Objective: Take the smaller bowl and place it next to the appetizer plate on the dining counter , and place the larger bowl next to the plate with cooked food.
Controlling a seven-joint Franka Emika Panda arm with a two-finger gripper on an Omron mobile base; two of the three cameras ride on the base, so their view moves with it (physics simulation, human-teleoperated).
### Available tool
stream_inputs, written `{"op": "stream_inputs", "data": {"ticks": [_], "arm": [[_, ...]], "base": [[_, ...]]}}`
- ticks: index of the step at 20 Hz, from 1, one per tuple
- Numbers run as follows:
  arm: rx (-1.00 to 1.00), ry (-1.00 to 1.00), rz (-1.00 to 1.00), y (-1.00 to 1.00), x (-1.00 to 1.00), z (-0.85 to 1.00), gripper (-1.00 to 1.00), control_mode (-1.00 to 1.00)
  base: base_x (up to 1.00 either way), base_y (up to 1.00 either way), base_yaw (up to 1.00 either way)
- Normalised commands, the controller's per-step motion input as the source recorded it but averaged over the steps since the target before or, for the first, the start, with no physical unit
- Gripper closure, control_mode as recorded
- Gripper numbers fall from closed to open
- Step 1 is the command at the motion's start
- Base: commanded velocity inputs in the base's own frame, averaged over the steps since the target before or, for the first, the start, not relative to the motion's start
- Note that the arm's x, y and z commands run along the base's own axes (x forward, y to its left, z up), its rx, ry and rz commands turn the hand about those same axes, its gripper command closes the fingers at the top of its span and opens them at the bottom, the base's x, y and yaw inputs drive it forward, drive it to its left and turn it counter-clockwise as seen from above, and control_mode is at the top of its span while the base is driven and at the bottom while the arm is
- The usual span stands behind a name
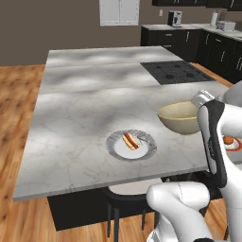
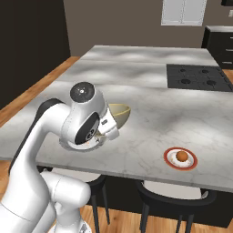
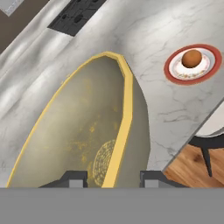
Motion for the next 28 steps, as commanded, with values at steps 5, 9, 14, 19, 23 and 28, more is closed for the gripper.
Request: {"op": "stream_inputs", "data": {"ticks": [5, 9, 14, 19, 23, 28], "arm": [[0.0, -0.14, -0.05, -0.11, 0.34, -0.49, 1.0, -1.0], [0.02, -0.01, -0.01, -0.16, 0.17, -0.19, 1.0, -1.0], [0.05, 0.01, 0.0, -0.2, 0.14, -0.04, 1.0, -1.0], [0.07, 0.11, 0.0, -0.26, 0.14, 0.0, 1.0, -1.0], [0.02, 0.11, 0.0, -0.1, 0.18, -0.04, 1.0, -1.0], [0.0, 0.03, 0.0, 0.0, 0.23, -0.29, 1.0, -1.0]], "base": [[0.0, 0.0, 0.0], [0.0, 0.0, 0.0], [0.0, 0.0, 0.0], [0.0, 0.0, 0.0], [0.0, 0.0, 0.0], [0.0, 0.0, 0.0]]}}
